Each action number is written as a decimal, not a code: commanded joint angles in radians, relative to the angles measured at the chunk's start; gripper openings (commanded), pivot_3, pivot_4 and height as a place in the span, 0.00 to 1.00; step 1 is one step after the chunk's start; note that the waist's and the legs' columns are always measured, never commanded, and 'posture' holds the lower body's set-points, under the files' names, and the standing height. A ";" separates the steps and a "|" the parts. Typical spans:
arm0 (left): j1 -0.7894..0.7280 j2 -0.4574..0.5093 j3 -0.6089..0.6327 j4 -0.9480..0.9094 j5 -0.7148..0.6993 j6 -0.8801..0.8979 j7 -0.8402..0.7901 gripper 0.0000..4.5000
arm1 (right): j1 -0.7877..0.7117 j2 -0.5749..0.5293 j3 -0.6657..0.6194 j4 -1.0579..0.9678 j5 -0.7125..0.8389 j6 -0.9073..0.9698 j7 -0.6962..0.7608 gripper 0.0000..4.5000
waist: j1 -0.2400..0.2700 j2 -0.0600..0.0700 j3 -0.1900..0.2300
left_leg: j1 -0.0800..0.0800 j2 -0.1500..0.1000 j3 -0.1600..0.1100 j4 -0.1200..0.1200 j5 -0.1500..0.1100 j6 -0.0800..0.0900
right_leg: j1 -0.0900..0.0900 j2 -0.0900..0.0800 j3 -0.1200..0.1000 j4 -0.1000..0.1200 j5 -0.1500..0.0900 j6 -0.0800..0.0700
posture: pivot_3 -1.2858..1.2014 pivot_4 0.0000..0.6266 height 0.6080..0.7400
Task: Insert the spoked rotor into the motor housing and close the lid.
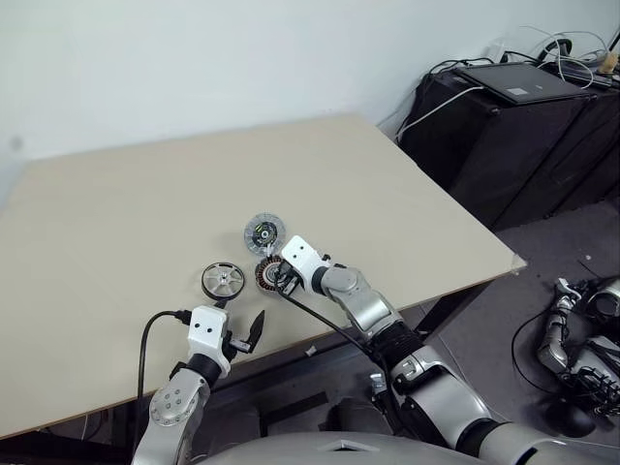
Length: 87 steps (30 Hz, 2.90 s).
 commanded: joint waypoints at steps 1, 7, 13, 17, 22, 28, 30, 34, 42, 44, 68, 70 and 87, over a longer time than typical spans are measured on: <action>-0.010 0.001 -0.005 -0.018 -0.004 -0.013 -0.005 1.00 | 0.001 0.008 -0.026 -0.036 0.003 -0.034 -0.039 0.00 | 0.000 0.000 0.000 | 0.000 0.000 0.000 0.000 0.000 0.000 | 0.000 0.000 0.000 0.000 0.000 0.000 | 0.52 0.00 1.00; -0.013 0.002 -0.006 -0.017 -0.004 -0.010 -0.006 1.00 | 0.009 0.032 -0.048 -0.068 0.032 -0.076 -0.055 0.00 | 0.000 0.000 0.000 | 0.000 0.000 0.000 0.000 0.000 0.000 | 0.000 0.000 0.000 0.000 0.000 0.000 | 0.52 0.00 1.00; -0.011 0.003 -0.007 -0.021 -0.004 -0.008 -0.005 1.00 | 0.029 0.038 -0.002 -0.088 0.039 -0.027 0.027 0.00 | 0.000 0.000 0.000 | 0.000 0.000 0.000 0.000 0.000 0.000 | 0.000 0.000 0.000 0.000 0.000 0.000 | 0.52 0.00 1.00; -0.007 0.003 -0.006 -0.024 -0.004 -0.006 -0.002 1.00 | 0.026 0.046 0.000 -0.078 0.038 -0.022 0.025 0.00 | 0.001 0.000 0.000 | 0.000 0.000 0.000 0.000 0.000 0.000 | 0.000 0.000 0.000 0.000 0.000 0.000 | 0.52 0.00 1.00; -0.003 0.002 -0.005 -0.026 -0.004 -0.008 0.000 1.00 | 0.021 0.055 -0.002 -0.062 0.035 -0.023 0.021 0.00 | 0.000 0.000 0.000 | 0.000 0.000 0.000 0.000 0.000 0.000 | 0.000 0.000 0.000 0.000 0.000 0.000 | 0.52 0.00 1.00; -0.001 0.002 -0.005 -0.028 -0.004 -0.010 0.001 1.00 | 0.017 0.052 -0.015 -0.033 0.036 -0.025 0.010 0.00 | 0.000 0.000 0.000 | 0.000 0.000 0.000 0.000 0.000 0.000 | 0.000 0.000 0.000 0.000 0.000 0.000 | 0.52 0.00 1.00; 0.000 0.002 -0.005 -0.029 -0.004 -0.010 0.000 1.00 | 0.016 0.050 -0.022 -0.023 0.037 -0.025 0.005 0.00 | 0.001 0.000 0.000 | 0.000 0.000 0.000 0.000 0.000 0.000 | 0.000 0.000 0.000 0.000 0.000 0.000 | 0.52 0.00 1.00; 0.002 0.003 -0.006 -0.031 -0.005 -0.008 -0.001 1.00 | 0.016 0.046 -0.036 -0.008 0.039 -0.025 -0.007 0.00 | 0.001 0.000 0.000 | 0.000 0.000 0.000 0.000 0.000 0.000 | 0.000 0.000 0.000 0.000 0.000 0.000 | 0.52 0.00 1.00; -0.002 0.007 -0.006 -0.032 -0.007 -0.003 -0.006 1.00 | 0.013 0.036 -0.051 -0.008 0.047 -0.023 -0.015 0.00 | 0.001 0.000 0.000 | 0.000 0.000 0.000 0.000 0.000 0.000 | 0.000 0.000 0.000 0.000 0.000 0.000 | 0.52 0.00 1.00; -0.004 0.007 -0.006 -0.031 -0.007 -0.002 -0.007 1.00 | 0.013 0.034 -0.054 -0.011 0.049 -0.024 -0.014 0.00 | 0.001 0.000 0.000 | 0.000 0.000 0.000 0.000 0.000 0.000 | 0.000 0.000 0.000 0.000 0.000 0.000 | 0.52 0.00 1.00; -0.072 -0.147 0.255 -0.083 -0.248 0.137 0.215 1.00 | 0.267 -0.078 -0.132 -0.495 0.180 0.059 0.014 0.00 | 0.004 -0.006 0.001 | 0.000 0.000 0.000 0.000 0.000 0.000 | 0.000 0.000 0.000 0.000 0.000 0.000 | 0.52 0.00 1.00; -0.089 -0.146 0.284 -0.080 -0.317 0.215 0.211 1.00 | 0.300 -0.094 -0.134 -0.531 0.183 0.071 0.012 0.00 | 0.003 -0.007 0.002 | 0.000 0.000 -0.001 0.000 0.000 0.000 | 0.000 0.000 0.000 0.000 0.000 0.000 | 0.52 0.00 1.00; -0.246 -0.137 0.360 -0.012 -0.550 0.544 0.207 0.87 | 0.396 -0.121 -0.171 -0.662 0.223 0.126 -0.048 0.00 | 0.003 -0.014 0.006 | 0.000 -0.001 -0.002 0.001 0.000 0.000 | 0.002 0.000 0.000 -0.001 0.000 0.000 | 0.52 0.00 1.00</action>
